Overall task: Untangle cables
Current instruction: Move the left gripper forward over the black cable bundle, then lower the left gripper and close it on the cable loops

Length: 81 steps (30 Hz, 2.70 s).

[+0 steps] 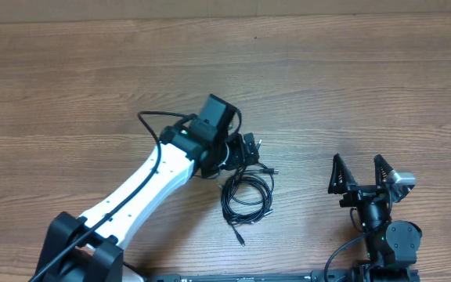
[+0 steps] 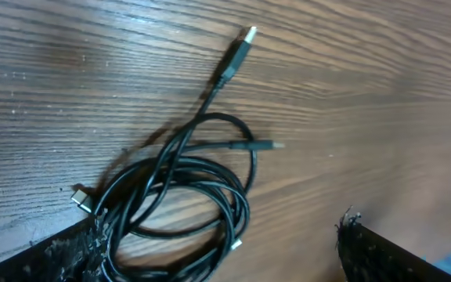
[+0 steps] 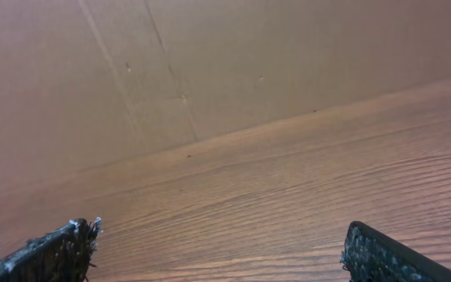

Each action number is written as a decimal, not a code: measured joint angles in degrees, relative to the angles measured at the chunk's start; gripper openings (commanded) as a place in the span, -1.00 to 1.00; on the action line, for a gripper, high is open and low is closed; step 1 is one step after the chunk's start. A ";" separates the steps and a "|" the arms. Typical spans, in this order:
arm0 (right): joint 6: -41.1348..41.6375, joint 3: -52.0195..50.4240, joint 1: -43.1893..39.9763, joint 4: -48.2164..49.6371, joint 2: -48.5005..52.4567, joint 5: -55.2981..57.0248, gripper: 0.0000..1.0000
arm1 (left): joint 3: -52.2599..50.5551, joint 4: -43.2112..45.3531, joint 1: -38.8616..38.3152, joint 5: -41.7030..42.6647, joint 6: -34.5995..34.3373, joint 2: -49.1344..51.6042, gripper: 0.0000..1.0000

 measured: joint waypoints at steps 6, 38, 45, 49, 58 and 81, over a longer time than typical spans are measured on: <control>0.00 0.00 0.00 0.00 0.00 0.02 0.99 | 0.00 0.39 -4.15 -6.67 -2.16 1.62 0.89; 0.00 0.00 -0.02 0.00 0.00 0.02 1.00 | 0.11 -3.23 -9.62 -15.91 25.66 11.43 0.37; -0.02 0.00 -0.02 0.00 0.00 0.02 1.00 | 0.11 -2.29 -9.62 -16.00 37.94 11.43 0.29; 0.02 0.00 0.00 0.00 0.00 0.00 1.00 | 0.11 -2.12 -9.62 -16.13 42.53 11.43 0.26; 0.00 0.00 -0.02 0.00 0.00 0.00 1.00 | -0.48 -0.11 -9.62 -16.26 46.01 11.43 0.37; -0.02 0.00 0.00 0.00 0.00 0.00 1.00 | -2.95 4.74 -9.62 -14.69 40.70 11.43 -0.92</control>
